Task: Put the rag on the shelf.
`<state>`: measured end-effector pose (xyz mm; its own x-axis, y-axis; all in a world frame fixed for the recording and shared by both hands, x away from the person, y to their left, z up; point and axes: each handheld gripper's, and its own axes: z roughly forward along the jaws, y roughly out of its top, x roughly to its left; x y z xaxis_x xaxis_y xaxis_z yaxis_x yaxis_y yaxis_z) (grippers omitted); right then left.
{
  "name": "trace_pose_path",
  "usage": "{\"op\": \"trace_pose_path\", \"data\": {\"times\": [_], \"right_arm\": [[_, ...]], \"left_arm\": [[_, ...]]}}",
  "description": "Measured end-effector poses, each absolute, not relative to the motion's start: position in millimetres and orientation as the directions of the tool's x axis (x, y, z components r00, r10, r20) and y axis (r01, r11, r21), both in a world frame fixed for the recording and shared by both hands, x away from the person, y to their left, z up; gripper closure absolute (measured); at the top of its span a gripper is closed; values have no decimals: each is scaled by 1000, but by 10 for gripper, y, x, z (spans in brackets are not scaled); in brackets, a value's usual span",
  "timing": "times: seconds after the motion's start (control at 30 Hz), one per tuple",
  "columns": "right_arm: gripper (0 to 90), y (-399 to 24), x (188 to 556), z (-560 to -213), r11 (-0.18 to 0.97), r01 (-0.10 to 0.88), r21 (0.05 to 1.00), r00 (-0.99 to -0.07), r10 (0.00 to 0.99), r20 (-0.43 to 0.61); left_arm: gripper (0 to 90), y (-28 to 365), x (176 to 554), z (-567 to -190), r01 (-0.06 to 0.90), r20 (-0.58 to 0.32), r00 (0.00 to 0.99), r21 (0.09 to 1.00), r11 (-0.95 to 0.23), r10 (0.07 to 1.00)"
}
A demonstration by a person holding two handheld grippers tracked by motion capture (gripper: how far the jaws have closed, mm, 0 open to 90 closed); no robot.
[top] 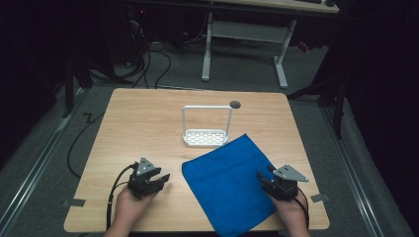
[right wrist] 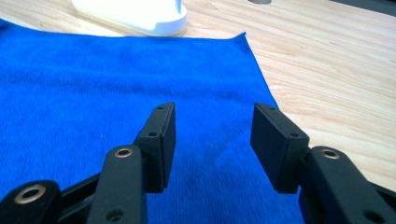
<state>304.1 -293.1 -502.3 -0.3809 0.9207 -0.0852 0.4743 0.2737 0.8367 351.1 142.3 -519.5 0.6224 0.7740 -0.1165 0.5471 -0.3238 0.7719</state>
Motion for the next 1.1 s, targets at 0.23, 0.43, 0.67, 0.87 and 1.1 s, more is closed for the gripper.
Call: {"op": "trace_pose_path", "data": {"times": [0.23,0.43,0.67,0.87,1.1], "right_arm": [[506,-2997,3108,-5066,270,487,831,-384,920,-74],[503,-3055,3108,-5050,258,487,834,-377,924,-65],[493,-3058,3111,-5044,271,488,830,-362,928,-90],[541,-3066,3126,-5022,246,489,837,-349,935,-71],[597,-3071,3123,-5009,232,485,843,-336,940,-65]], "left_arm": [[548,1380,3572,-5260,562,-114,620,756,-337,776],[547,1375,3558,-5248,564,-125,617,759,-325,777],[546,1342,3546,-5253,557,-143,634,765,-321,760],[553,1216,3488,-5213,518,-137,678,787,-336,722],[623,858,3334,-5146,463,-110,756,787,-408,646]]}}
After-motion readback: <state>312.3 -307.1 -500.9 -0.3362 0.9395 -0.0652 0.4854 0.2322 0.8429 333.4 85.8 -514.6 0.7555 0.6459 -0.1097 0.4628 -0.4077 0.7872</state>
